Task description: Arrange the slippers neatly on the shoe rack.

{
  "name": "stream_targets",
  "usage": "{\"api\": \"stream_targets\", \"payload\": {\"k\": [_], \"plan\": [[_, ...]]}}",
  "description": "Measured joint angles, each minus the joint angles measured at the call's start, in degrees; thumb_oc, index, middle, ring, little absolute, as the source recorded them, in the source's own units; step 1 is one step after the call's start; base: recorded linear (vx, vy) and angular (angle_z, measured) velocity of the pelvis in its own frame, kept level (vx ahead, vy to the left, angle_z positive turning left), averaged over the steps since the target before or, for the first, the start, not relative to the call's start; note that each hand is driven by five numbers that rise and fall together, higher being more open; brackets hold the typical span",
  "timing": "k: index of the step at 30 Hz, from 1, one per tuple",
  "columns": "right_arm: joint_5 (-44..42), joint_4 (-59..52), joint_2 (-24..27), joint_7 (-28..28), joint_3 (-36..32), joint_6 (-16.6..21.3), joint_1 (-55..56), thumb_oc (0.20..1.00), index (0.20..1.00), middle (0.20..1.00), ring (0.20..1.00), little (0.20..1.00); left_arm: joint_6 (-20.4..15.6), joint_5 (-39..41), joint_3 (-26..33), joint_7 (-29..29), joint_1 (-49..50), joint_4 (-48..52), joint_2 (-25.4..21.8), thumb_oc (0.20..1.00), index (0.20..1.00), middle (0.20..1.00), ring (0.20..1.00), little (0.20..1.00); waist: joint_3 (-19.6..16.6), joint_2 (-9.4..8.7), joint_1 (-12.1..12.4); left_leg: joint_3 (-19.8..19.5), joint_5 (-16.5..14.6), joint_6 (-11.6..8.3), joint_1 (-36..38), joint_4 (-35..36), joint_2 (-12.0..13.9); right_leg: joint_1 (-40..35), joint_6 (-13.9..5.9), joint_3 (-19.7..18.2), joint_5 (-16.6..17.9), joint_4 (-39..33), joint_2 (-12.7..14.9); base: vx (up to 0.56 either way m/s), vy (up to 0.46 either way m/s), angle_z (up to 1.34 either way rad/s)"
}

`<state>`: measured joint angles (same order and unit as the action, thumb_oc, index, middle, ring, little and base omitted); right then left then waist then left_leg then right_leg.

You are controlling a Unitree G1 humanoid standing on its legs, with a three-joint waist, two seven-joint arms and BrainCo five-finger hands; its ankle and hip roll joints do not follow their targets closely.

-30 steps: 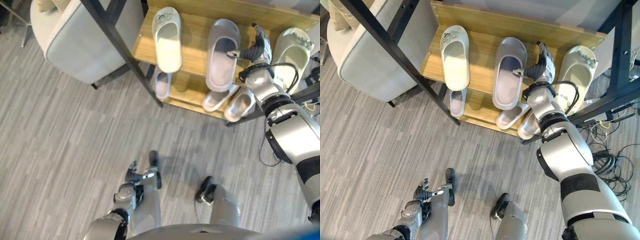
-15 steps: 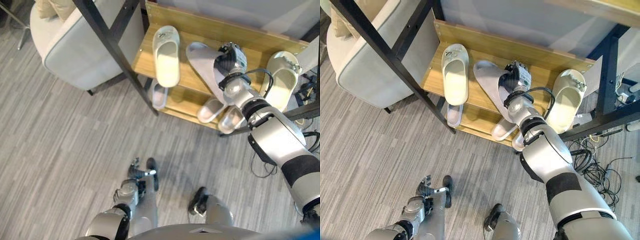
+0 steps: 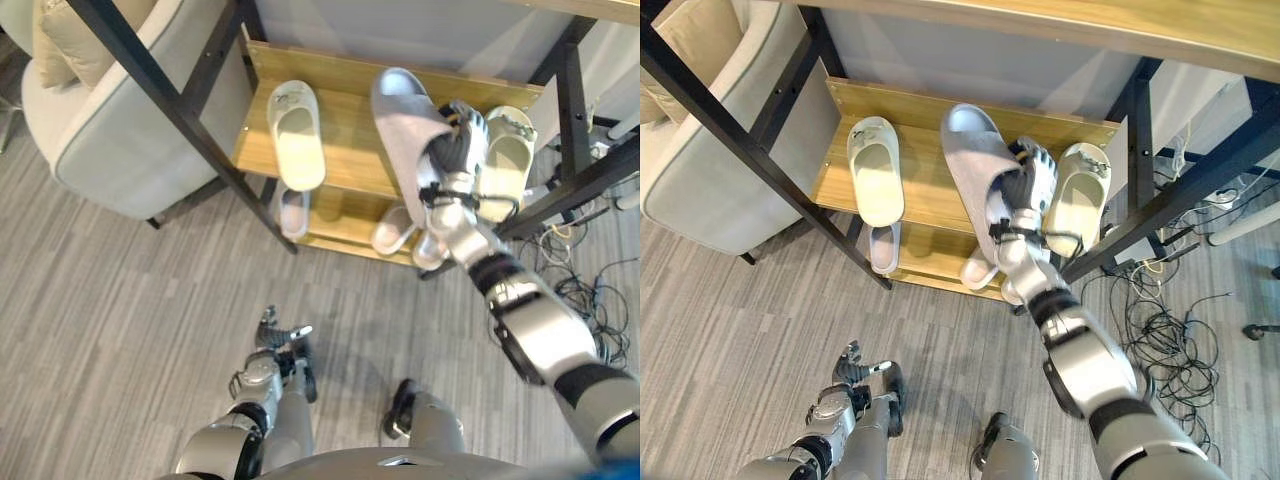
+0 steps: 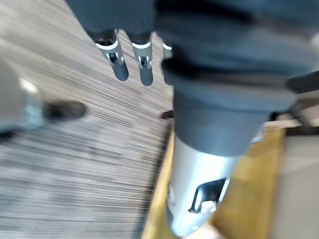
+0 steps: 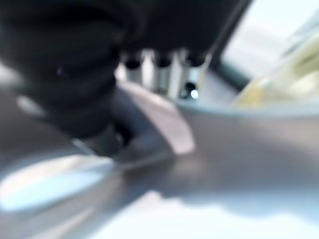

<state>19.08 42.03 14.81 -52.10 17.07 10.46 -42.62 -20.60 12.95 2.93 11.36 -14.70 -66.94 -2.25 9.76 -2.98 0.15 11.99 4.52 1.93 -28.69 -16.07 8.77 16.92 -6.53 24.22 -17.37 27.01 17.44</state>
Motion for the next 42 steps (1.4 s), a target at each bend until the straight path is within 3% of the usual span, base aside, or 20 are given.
{"api": "stream_targets", "payload": {"k": [6, 10, 13, 15, 16, 17, 18, 20, 22, 27, 29, 32, 33, 34, 35, 36, 38, 39, 40, 42], "plan": [[2.23, -15.29, 1.57, 3.14, 0.67, -1.15, 16.73, 0.200, 0.200, 0.200, 0.200, 0.200, -0.56, 2.21, 4.15, 1.60, 4.60, 6.85, 0.33, 1.000, 1.000, 1.000, 1.000, 1.000, 0.76, -0.70, 0.07, 0.07, -1.89, -2.75, 3.32, -1.20, 0.44, -2.53, 0.03, -0.91, -1.06, 1.44, 0.00, 0.03, 0.043, -0.07], [5.51, -22.40, 3.62, 4.64, 2.30, 0.34, 21.57, 0.200, 0.200, 0.200, 0.200, 0.200, 0.64, 2.25, 4.52, 1.00, 5.87, 9.73, -1.16, 1.000, 1.000, 1.000, 1.000, 1.000, 1.08, -0.07, 0.52, 0.50, -6.80, -3.23, 3.71, -6.52, 0.58, -3.78, -0.94, -1.59, -2.49, 4.28, 1.70, 0.02, 0.124, -0.03], [7.10, -26.05, 4.41, 5.44, 2.44, 1.02, 24.10, 0.200, 0.200, 0.200, 0.200, 0.200, 2.19, 2.19, 5.14, 1.19, 4.71, 12.97, -1.49, 1.000, 1.000, 1.000, 1.000, 1.000, 1.52, 0.09, 0.58, 0.57, -8.31, -2.55, 3.01, -8.12, -0.73, -4.03, -1.47, -2.20, -2.81, 5.12, 2.51, 0.01, 0.111, 0.15], [7.03, -27.38, 3.57, 6.83, 2.98, 1.30, 25.13, 0.200, 0.200, 0.200, 0.200, 0.200, 1.31, 2.21, 5.02, 1.20, 4.44, 13.34, -1.33, 1.000, 1.000, 1.000, 1.000, 1.000, 1.69, -0.04, 0.20, 1.70, -8.62, -1.25, 3.92, -7.18, -1.98, -2.61, 0.08, -3.11, -1.73, 6.54, 2.19, -0.05, 0.090, -0.10], [6.98, -28.31, 3.69, 6.94, 4.32, 1.41, 24.92, 0.200, 0.200, 0.200, 0.200, 0.200, 0.85, 2.29, 5.86, 1.17, 4.01, 13.21, -1.15, 1.000, 1.000, 1.000, 1.000, 1.000, 1.86, -0.06, 0.51, 0.97, -8.19, -1.33, 4.67, -5.98, -2.00, 0.20, -0.44, -6.50, -3.74, 10.38, 0.68, -0.06, 0.013, -0.35], [7.81, -29.40, 5.82, 8.02, 7.98, 3.02, 24.97, 0.200, 0.200, 0.200, 0.200, 0.200, 0.15, 3.76, 7.81, 1.01, 2.75, 11.53, -1.46, 1.000, 1.000, 1.000, 1.000, 1.000, 2.67, -0.02, 0.17, 0.44, -7.74, -0.33, 5.64, -3.62, -0.62, 6.65, 2.50, -11.50, -5.37, 17.16, -8.47, -0.03, -0.040, -0.21], [8.56, -29.47, 6.75, 8.28, 9.05, 3.50, 25.12, 0.200, 0.200, 0.200, 0.200, 0.200, 0.04, 4.23, 7.66, 0.51, 2.52, 11.40, -2.02, 1.000, 1.000, 1.000, 1.000, 1.000, 2.70, -0.46, -0.35, 0.78, -6.49, -1.01, 6.00, -2.83, -0.77, 8.06, 4.89, -11.73, -4.84, 16.69, -11.77, -0.04, -0.082, 0.33], [8.68, -29.21, 7.80, 8.42, 8.40, 3.57, 27.41, 0.200, 0.200, 0.200, 0.200, 0.200, -0.58, 4.43, 6.28, -1.06, 2.34, 11.12, -2.42, 1.000, 1.000, 1.000, 1.000, 1.000, 1.58, -2.33, -1.60, -0.29, -4.60, -3.06, 5.71, -2.35, -3.79, 7.60, 13.38, -11.23, -3.31, 9.88, -12.54, -0.03, -0.109, 0.64], [8.73, -29.77, 8.24, 8.69, 8.49, 3.60, 29.21, 0.200, 0.200, 0.200, 0.200, 0.200, -2.68, 4.49, 7.21, -2.49, 1.60, 9.25, -2.83, 1.000, 1.000, 1.000, 1.000, 1.000, 0.94, -2.34, -1.56, -0.34, -6.95, -2.45, 2.05, -11.20, -2.85, 7.20, 14.26, -8.96, -1.83, 7.25, -13.13, 0.01, -0.078, 0.29], [9.31, -29.56, 9.43, 9.24, 9.87, 3.73, 29.79, 0.200, 0.200, 0.200, 0.200, 0.200, -3.36, 5.64, 7.84, -4.00, 2.57, 6.93, -4.88, 1.000, 1.000, 1.000, 1.000, 1.000, 1.10, -3.29, -2.63, -0.55, -9.78, -4.28, -1.00, -23.24, 1.41, 5.25, 13.79, -5.98, -1.51, 6.24, -14.07, -0.03, 0.082, 0.27], [9.33, -28.55, 9.92, 9.24, 12.04, 3.80, 29.01, 0.200, 0.200, 0.200, 0.200, 0.200, -3.72, 5.75, 7.85, -4.22, 1.93, 5.96, -6.05, 1.000, 1.000, 1.000, 1.000, 1.000, 1.07, -3.56, -3.37, -2.37, -9.26, -4.99, -1.17, -20.25, 4.88, 5.36, 14.08, -5.68, -1.11, 5.44, -14.75, 0.05, 0.231, 0.03], [9.34, -26.13, 10.05, 9.17, 14.36, 4.40, 28.60, 0.200, 0.200, 0.200, 0.200, 0.200, -4.70, 6.08, 8.64, -5.26, 1.56, 5.65, -7.49, 1.000, 1.000, 1.000, 1.000, 1.000, 0.96, -3.50, -3.98, -9.35, -4.08, -7.78, -0.37, -11.14, 11.74, 7.28, 12.67, -5.03, -1.56, 7.77, -14.75, 0.12, 0.337, -0.02], [9.36, -24.73, 9.91, 9.02, 14.56, 4.60, 28.62, 0.200, 0.200, 0.200, 0.200, 0.200, -4.84, 6.10, 8.86, -5.26, 0.76, 4.77, -7.84, 1.000, 1.000, 1.000, 1.000, 1.000, 0.97, -3.47, -4.10, -10.54, -2.42, -7.80, -0.37, -8.71, 14.52, 7.84, 10.71, -4.80, -2.60, 8.91, -14.29, 0.19, 0.611, 0.33], [9.34, -22.18, 9.45, 8.90, 14.55, 4.56, 29.66, 0.200, 0.200, 0.200, 0.200, 0.200, -4.86, 6.10, 8.51, -5.27, 0.03, 3.81, -8.29, 1.000, 1.000, 1.000, 1.000, 1.000, 0.97, -3.39, -5.15, -8.16, 0.23, -7.64, 0.66, -3.26, 18.90, 8.18, 14.67, -3.91, -4.53, 11.78, -12.62, 0.13, 0.480, 0.37], [9.51, -22.40, 9.69, 9.15, 13.75, 4.43, 30.55, 0.200, 0.200, 0.200, 0.200, 0.200, -4.84, 6.16, 7.97, -5.24, -0.58, 3.76, -8.13, 1.000, 1.000, 1.000, 1.000, 1.000, 1.06, -2.57, -5.50, -8.56, -0.13, -8.02, 0.99, -3.81, 20.06, 9.00, 12.95, -4.69, -4.76, 14.46, -12.33, 0.11, 0.634, 0.37], [9.51, -22.69, 9.35, 9.12, 12.81, 4.27, 31.45, 0.200, 0.200, 0.200, 0.200, 0.200, -4.94, 6.10, 7.53, -5.42, -0.34, 3.79, -8.24, 1.000, 1.000, 1.000, 1.000, 1.000, 0.79, -1.85, -5.43, -7.50, -0.65, -8.98, 1.84, -3.98, 20.16, 9.34, 12.48, -4.60, -6.00, 15.67, -11.16, -0.02, 0.276, -0.02], [9.26, -24.90, 11.28, 8.41, 12.53, 4.12, 31.85, 0.200, 0.200, 0.200, 0.200, 0.200, -5.53, 6.19, 7.56, -5.40, -1.03, 3.45, -7.59, 1.000, 1.000, 1.000, 1.000, 1.000, -0.42, 0.54, -6.01, -6.14, -2.05, -10.07, 0.60, -8.59, 16.43, 14.09, 9.15, -6.31, -7.34, 19.31, -8.42, -0.05, 0.413, 0.00], [9.35, -24.79, 11.23, 8.47, 12.94, 4.14, 31.76, 0.200, 0.200, 0.200, 0.200, 0.200, -5.78, 6.19, 7.74, -5.19, -1.66, 3.76, -7.95, 1.000, 1.000, 1.000, 1.000, 1.000, -0.38, 0.49, -6.32, -4.35, -5.96, -14.45, 0.69, -7.00, 15.99, 15.65, 8.01, -6.76, -7.46, 20.97, -6.53, -0.07, 0.416, 0.35], [9.22, -24.29, 10.05, 8.47, 12.79, 4.06, 31.97, 0.200, 0.200, 0.200, 0.200, 0.200, -5.91, 6.18, 7.38, -5.12, -3.07, 3.86, -8.80, 1.000, 1.000, 1.000, 1.000, 1.000, 0.27, -1.34, -6.19, -3.64, -5.66, -15.17, -0.66, -8.58, 13.42, 17.12, 7.05, -8.19, -7.05, 22.06, -4.81, -0.06, 0.335, 0.16], [9.21, -23.09, 6.37, 8.75, 12.67, 4.34, 31.87, 0.200, 0.200, 0.200, 0.200, 0.200, -6.02, 6.15, 6.00, -4.99, -3.57, 4.06, -10.56, 1.000, 1.000, 1.000, 1.000, 1.000, 0.39, -2.96, -4.94, -1.58, -7.16, -13.24, -2.68, -12.14, 12.03, 19.18, 5.31, -10.50, -4.80, 21.11, -3.20, -0.03, 0.319, -0.15]]}}
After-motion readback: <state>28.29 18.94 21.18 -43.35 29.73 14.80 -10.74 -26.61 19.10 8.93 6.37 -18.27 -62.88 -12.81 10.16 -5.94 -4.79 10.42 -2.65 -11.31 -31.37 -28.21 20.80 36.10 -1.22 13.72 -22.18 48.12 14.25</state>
